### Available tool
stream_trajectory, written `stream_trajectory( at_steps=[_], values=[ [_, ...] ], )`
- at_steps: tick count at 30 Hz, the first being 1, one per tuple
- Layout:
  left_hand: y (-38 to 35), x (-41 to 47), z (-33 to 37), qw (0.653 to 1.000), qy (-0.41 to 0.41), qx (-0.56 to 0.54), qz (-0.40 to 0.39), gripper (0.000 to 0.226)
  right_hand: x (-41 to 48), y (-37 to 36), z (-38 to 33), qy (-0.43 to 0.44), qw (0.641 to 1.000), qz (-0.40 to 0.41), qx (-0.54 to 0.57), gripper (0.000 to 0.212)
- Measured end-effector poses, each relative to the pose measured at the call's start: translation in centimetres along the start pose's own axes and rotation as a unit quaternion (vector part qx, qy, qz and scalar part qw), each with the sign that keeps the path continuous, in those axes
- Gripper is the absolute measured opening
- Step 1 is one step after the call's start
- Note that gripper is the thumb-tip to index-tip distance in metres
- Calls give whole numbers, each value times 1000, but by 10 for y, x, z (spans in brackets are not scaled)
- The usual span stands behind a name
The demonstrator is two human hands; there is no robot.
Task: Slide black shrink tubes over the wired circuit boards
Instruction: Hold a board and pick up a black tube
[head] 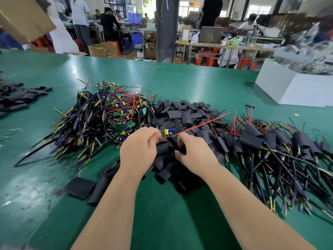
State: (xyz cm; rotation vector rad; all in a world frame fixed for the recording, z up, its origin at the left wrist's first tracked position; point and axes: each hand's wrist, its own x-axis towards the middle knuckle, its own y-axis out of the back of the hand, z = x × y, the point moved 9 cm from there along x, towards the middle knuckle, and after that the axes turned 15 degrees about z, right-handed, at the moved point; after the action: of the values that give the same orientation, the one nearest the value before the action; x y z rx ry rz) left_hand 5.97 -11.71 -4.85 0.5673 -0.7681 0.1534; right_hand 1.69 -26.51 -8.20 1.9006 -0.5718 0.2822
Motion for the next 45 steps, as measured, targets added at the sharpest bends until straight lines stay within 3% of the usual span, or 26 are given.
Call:
stream_trajectory(
  at_steps=[3,6,7,8,10,12,14,16,21,27,34,40,42,45],
  values=[
    [1,0,0,1000,-3,-4,5,14,-4,24,15,-52,989,100,93,48],
    [1,0,3,1000,-14,-17,-1,14,-12,47,38,-131,938,184,263,33],
    [1,0,5,999,-22,-26,-4,14,-15,52,51,-183,896,210,346,26],
    [1,0,8,999,-29,-34,-7,15,-21,54,64,-244,831,232,443,19],
    [0,-1,11,998,-35,-41,-18,17,-31,48,83,-342,666,236,620,9],
    [-2,-2,12,998,-39,-45,-24,14,-36,48,92,-387,538,241,709,20],
    [-3,-3,12,998,-46,-40,-28,14,-40,53,98,-406,448,260,753,27],
    [-4,-3,12,997,-52,-35,-34,13,-43,56,98,-417,403,270,769,27],
    [-5,-3,11,997,-55,-29,-37,13,-39,62,87,-402,409,249,780,22],
    [1,-2,9,998,-54,-26,-14,14,-31,71,68,-329,490,176,788,25],
    [2,-1,5,999,-34,7,4,13,-28,71,59,-293,553,167,762,28],
    [-6,-9,26,998,-40,-52,-15,18,-31,37,24,-295,624,94,717,30],
    [-7,-11,30,997,-41,-68,-12,19,-32,29,19,-301,627,86,713,27],
    [-3,-9,30,995,-36,-94,6,18,-31,27,26,-316,595,103,732,24]
  ],
)
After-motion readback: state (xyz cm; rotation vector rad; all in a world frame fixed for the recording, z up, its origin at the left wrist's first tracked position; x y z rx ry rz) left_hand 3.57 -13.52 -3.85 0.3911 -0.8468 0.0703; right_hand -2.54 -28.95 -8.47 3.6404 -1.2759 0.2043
